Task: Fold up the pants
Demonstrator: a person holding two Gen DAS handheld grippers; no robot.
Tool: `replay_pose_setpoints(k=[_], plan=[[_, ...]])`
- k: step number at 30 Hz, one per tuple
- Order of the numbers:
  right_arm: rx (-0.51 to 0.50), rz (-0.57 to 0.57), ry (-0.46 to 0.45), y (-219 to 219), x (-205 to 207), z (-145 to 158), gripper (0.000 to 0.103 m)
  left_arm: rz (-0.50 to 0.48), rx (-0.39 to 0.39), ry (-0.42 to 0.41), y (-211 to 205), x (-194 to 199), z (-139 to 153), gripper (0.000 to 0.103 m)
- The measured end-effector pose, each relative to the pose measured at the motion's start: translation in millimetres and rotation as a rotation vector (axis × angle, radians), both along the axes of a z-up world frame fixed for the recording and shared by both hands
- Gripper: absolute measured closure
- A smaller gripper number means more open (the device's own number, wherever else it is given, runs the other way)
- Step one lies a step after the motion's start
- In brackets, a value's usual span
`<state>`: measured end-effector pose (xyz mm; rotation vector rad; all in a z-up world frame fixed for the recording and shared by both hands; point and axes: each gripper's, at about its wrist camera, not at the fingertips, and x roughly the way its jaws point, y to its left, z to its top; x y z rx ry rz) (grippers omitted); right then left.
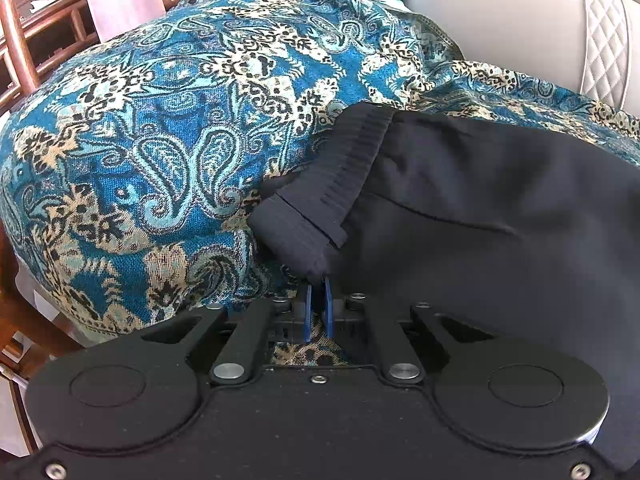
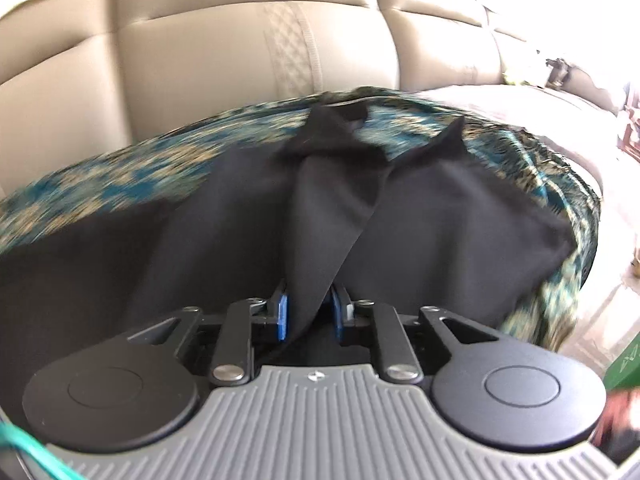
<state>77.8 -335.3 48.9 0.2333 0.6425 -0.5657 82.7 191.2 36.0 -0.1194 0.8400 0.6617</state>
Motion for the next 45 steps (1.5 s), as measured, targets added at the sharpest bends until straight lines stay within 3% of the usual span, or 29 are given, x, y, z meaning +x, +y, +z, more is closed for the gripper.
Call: replay_pose_setpoints(k=[4,12,19,21,24,28,31,37,41,45], plan=[[0.062,-0.028,-0.02,-51.2,20.4,2.8,0.058,0.0,0.009,-0.002,-0.7,-0.2,-0.4,0.095],[0.068,-0.032,-0.042,-106.5,57.2,2.1,0.044,0.003,0.023,0.001,-3.0,0.7,-1.3,0.095],[0.091,-0.076,-0.06,-146.3,85.5,2.9,0.045,0.005,0.041,0.018,-3.0,4.0,-2.0,0.095],[0.117,-0.071,-0.075,-156.5,90.7,4.6,0.061,0.004,0.047,0.022,-3.1,4.7,-2.7,0.095],[0.127,-0.066,-0.076,-166.6,102.5,9.3,0.073,0.012,0.058,0.03,-5.3,7.0,-3.6,0.095],[0.148,-0.053,-0.021,-180.6,124.3,10.9,0.072,0.026,0.067,0.035,-7.0,9.4,-4.4,0.095],[0.156,-0.057,0.002,-187.8,132.3,10.5,0.095,0.03,0.072,0.038,-7.4,9.9,-4.7,0.095],[0.029,-0.029,-0.085,-176.4,117.7,48.6,0.097,0.032,0.078,0.041,-7.3,10.4,-5.4,0.095],[-0.045,-0.083,-0.169,-170.4,72.7,78.5,0.097,0.025,0.078,0.045,-6.0,10.7,-5.3,0.095],[-0.039,-0.148,-0.14,-179.6,24.2,71.5,0.097,0.003,0.068,0.05,-2.3,9.7,-4.3,0.095]])
